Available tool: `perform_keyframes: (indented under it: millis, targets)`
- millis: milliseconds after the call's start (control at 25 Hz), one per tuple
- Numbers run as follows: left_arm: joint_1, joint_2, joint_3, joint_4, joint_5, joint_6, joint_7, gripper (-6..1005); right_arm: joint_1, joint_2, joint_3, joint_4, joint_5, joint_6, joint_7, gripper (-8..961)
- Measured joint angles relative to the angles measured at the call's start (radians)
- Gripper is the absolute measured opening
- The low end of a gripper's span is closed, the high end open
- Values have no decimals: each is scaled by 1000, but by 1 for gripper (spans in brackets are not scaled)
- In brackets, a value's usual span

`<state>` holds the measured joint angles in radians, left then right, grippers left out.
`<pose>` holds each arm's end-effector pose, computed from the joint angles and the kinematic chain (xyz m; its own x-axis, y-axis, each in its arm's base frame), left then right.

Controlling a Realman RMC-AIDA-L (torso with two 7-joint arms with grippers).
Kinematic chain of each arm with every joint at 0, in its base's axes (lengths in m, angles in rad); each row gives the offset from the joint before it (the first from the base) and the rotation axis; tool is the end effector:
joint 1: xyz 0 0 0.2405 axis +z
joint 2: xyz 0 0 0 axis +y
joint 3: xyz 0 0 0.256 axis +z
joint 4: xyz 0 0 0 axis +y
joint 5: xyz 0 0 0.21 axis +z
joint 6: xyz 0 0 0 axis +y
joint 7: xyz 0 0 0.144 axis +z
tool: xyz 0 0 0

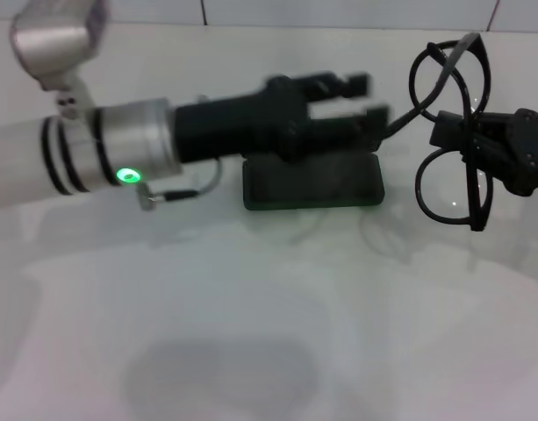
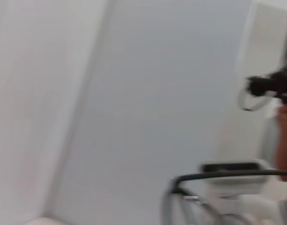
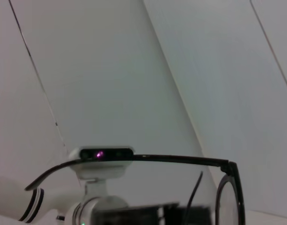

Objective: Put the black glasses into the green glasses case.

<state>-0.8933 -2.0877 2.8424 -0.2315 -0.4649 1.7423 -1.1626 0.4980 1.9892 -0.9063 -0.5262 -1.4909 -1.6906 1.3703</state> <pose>-0.1696 0.3459 -0.0405 0.5882 0.2994 0.7512 0.3258 -0.9380 0.1187 0.2361 0.3240 0.0287 0.5876 -0.2754 -0.7608 -0.4293 -0.9031 -0.0047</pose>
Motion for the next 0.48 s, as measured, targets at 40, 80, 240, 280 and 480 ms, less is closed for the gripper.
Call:
perform_keyframes:
  millis: [40, 80, 240, 280, 480]
  targets:
    - [11, 1, 0, -15, -36, -10, -3, 637, 1, -5, -4, 1, -4, -2, 3, 101]
    - [20, 4, 0, -23, -66, -14, -5, 637, 3, -10, -10, 4, -9, -2, 6, 101]
    - [36, 35, 1, -18, -161, 40, -13, 637, 14, -13, -24, 10, -48, 6, 20, 101]
    - [33, 42, 2, -18, -163, 62, -21, 637, 16, -12, -25, 11, -55, 8, 20, 102]
    - [-13, 55, 3, -18, -116, 157, -98, 636, 28, -11, -28, 11, -62, 23, 21, 102]
